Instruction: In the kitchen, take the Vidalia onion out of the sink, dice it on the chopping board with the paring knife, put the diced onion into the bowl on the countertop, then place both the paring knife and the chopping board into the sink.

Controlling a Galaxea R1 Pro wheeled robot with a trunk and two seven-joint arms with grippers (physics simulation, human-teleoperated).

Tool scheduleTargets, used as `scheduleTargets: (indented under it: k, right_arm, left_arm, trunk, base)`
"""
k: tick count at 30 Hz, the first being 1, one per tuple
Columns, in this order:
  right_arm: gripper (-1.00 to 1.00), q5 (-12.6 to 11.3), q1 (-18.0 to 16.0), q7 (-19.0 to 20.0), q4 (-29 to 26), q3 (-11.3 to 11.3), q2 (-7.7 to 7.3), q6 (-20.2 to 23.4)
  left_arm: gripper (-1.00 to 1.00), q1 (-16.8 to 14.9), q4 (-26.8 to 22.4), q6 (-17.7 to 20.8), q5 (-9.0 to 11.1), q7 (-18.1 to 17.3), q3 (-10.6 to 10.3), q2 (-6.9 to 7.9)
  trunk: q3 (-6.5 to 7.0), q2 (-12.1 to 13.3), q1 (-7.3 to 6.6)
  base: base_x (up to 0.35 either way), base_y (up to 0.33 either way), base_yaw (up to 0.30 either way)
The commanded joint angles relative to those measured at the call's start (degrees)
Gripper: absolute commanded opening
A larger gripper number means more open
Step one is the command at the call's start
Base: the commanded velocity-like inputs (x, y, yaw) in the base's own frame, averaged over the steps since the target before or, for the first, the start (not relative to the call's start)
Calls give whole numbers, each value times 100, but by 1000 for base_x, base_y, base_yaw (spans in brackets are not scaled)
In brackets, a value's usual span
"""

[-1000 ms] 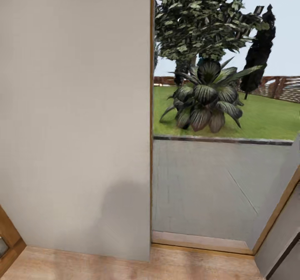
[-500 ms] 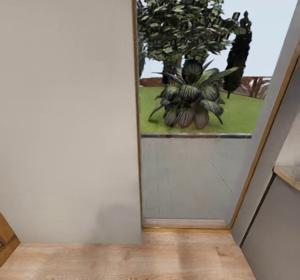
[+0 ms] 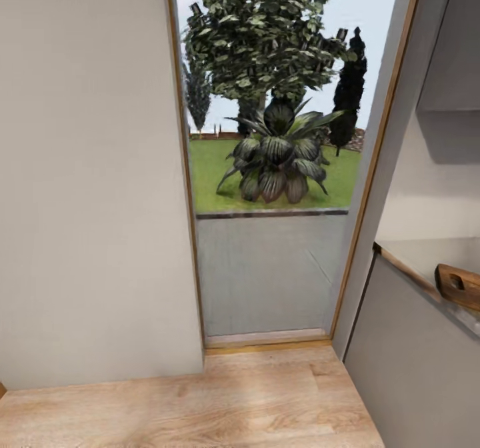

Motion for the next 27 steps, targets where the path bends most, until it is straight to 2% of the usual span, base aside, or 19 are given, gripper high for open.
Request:
scheduleTargets:
  k: [1,7,22,27]
  right_arm:
    - [100,-3,-1,-2,0,-1,1,-13]
    - [100,-3,-1,-2,0,-1,2,-13]
    - [100,-3,-1,-2,0,-1,2,-13]
    - [100,-3,-1,-2,0,2,2,-13]
  left_arm:
    - [100,1,-4,-11,45,0,4,-1]
    - [100,1,-4,-12,44,1,-1,-1]
    - [100,1,-4,-17,44,-1,-1,-1]
    - [100,1,-4,-16,44,1,-1,-1]
  trunk:
    - [-4,-3,-2]
    - [-4,-3,-2]
    - [-4,-3,-2]
    - [-4,-3,-2]
  base:
    - [-212,-268,-11]
    - [-203,-274,-20]
    - [-188,-281,-230]
    - [-181,-283,-61]
